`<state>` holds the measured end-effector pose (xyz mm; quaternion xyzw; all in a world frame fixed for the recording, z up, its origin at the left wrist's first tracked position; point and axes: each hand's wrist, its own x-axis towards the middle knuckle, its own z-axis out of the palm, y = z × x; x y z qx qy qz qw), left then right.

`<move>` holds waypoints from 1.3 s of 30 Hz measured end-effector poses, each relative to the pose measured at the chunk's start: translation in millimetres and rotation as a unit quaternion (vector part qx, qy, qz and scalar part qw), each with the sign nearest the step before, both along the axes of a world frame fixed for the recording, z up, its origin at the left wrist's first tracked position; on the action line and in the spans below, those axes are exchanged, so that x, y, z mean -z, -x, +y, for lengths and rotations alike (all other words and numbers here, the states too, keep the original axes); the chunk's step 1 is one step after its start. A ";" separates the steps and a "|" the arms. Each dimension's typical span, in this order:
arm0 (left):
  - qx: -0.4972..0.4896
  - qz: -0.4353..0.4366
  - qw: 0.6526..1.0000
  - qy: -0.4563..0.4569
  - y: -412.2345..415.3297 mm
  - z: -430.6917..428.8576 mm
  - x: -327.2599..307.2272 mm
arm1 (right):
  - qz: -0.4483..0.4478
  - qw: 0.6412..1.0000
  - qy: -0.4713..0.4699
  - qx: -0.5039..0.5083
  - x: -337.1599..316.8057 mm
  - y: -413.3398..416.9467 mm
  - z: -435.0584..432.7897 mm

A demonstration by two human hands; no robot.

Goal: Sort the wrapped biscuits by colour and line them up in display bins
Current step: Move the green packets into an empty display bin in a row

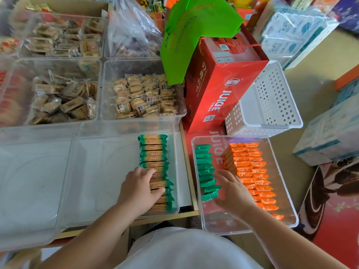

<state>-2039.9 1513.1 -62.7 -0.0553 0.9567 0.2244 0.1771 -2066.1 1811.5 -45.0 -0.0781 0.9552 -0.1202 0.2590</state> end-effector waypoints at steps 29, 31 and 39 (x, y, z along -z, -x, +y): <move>0.078 -0.069 0.993 0.053 -8.0 137.8 -13.5 | -0.043 0.968 0.043 -0.244 58.2 35.0 31.3; 0.077 -0.068 0.993 0.053 -7.0 138.3 -14.0 | -0.042 0.968 0.044 -0.243 61.6 33.8 28.2; 0.089 -0.051 0.993 0.059 -8.3 134.4 -14.2 | -0.034 0.979 0.073 -0.185 57.6 31.4 34.7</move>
